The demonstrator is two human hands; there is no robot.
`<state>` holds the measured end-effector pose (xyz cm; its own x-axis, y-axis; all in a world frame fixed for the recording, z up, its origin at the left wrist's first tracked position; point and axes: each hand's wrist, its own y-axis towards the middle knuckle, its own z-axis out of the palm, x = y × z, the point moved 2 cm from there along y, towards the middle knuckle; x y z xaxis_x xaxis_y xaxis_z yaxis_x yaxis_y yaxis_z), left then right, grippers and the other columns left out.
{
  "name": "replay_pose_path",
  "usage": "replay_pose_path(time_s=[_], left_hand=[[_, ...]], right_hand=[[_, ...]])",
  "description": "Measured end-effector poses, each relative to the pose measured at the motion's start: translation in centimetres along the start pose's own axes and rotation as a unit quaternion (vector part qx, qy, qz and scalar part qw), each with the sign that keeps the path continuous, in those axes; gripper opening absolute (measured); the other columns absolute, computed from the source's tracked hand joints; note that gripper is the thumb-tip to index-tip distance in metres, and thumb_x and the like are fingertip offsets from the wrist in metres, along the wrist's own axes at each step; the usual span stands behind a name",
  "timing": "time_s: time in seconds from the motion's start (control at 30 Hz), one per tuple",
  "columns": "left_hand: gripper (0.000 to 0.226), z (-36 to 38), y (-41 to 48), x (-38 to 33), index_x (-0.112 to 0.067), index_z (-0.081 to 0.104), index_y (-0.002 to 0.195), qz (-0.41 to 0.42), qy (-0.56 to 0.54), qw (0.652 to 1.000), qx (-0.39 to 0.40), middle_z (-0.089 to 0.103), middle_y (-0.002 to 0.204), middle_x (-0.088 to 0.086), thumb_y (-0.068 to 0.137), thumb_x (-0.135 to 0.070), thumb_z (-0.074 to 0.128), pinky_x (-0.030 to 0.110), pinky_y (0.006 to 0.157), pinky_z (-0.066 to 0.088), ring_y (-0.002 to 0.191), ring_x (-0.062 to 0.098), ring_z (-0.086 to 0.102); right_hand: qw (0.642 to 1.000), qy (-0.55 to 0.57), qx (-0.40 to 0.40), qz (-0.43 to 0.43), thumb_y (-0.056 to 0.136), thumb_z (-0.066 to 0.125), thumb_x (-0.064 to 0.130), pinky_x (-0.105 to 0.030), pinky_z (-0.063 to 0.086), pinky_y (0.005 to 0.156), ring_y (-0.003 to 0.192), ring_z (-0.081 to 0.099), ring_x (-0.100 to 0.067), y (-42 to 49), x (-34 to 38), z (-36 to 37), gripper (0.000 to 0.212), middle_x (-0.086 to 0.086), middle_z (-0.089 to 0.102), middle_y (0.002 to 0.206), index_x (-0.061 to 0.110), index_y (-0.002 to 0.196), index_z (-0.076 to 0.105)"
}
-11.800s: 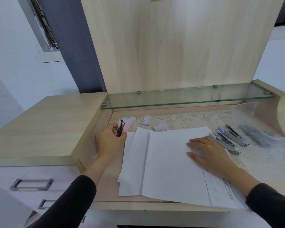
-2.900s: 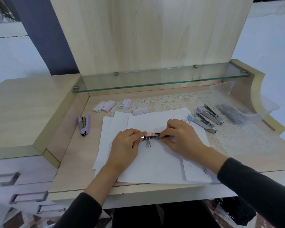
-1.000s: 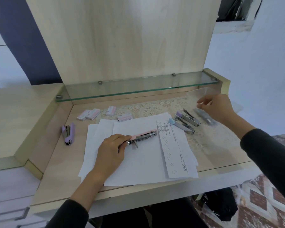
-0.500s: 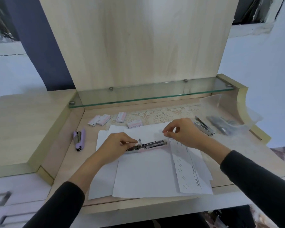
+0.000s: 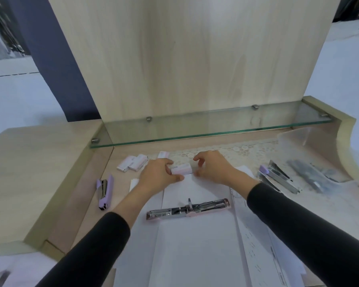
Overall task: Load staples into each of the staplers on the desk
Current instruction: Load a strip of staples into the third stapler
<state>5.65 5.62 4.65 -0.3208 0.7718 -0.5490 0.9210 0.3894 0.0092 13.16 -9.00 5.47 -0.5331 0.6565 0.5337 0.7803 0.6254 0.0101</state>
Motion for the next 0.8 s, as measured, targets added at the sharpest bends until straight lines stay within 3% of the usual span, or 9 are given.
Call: replay_pose_path(time_s=[0.1,0.3,0.43,0.53,0.67,0.8], left_hand=[[0.049,0.8,-0.2,-0.3,-0.017,0.061,0.107,-0.001,-0.019,0.999,-0.035,0.058,0.078,-0.006,0.065,-0.033,0.08,0.025,0.066,0.041,0.082,0.014,0.056],[0.031,1.6,0.4,0.0,-0.016,0.063,0.092,-0.007,-0.081,0.995,-0.054,0.057,0.068,-0.009,0.066,-0.018,0.08,0.024,0.066,0.042,0.075,0.014,0.056],[0.027,1.7,0.3,0.4,-0.017,0.06,0.091,-0.002,-0.096,0.993,-0.063,0.053,0.064,-0.014,0.07,-0.012,0.076,0.023,0.065,0.039,0.073,0.012,0.052],[0.027,1.7,0.1,0.9,-0.018,0.061,0.092,0.022,-0.11,0.991,-0.068,0.055,0.071,-0.011,0.07,-0.013,0.076,0.018,0.061,0.038,0.065,0.005,0.047],[0.03,1.8,0.0,1.8,-0.022,0.061,0.089,0.041,-0.141,0.985,-0.087,0.058,0.093,-0.003,0.067,-0.014,0.079,0.005,0.064,0.035,0.072,0.002,0.045],[0.031,1.8,0.0,2.5,-0.02,0.062,0.093,0.041,-0.154,0.983,-0.092,0.059,0.094,-0.008,0.067,-0.013,0.078,-0.002,0.063,0.032,0.075,-0.001,0.048]], right_hand=[[1.0,0.002,-0.013,-0.008,0.078,0.063,0.018,-0.031,0.042,0.088,0.102,0.055,-0.027,0.6,0.0,0.8,0.041,-0.012,0.063,0.11,0.005,0.116,0.057],[0.997,0.042,-0.047,-0.048,0.074,0.066,0.009,-0.035,0.045,0.078,0.08,0.056,-0.027,0.5,-0.1,1.0,0.024,-0.019,0.066,0.094,-0.001,0.095,0.067],[0.992,0.1,-0.063,-0.045,0.072,0.071,0.01,-0.012,0.038,0.062,0.063,0.045,-0.003,0.3,-0.9,1.2,0.029,0.005,0.061,0.086,0.01,0.101,0.068],[0.986,0.145,-0.076,-0.025,0.07,0.073,0.008,-0.003,0.038,0.055,0.057,0.046,0.0,0.1,-1.4,1.3,0.029,0.021,0.052,0.069,0.012,0.098,0.069],[0.98,0.179,-0.082,-0.012,0.068,0.075,0.007,-0.002,0.037,0.051,0.05,0.048,0.0,0.1,-1.8,1.5,0.025,0.017,0.05,0.058,0.013,0.092,0.07],[0.977,0.201,-0.071,-0.003,0.068,0.075,0.007,-0.002,0.036,0.05,0.047,0.047,0.008,0.3,-2.3,1.5,0.026,0.009,0.051,0.057,0.015,0.092,0.07]])
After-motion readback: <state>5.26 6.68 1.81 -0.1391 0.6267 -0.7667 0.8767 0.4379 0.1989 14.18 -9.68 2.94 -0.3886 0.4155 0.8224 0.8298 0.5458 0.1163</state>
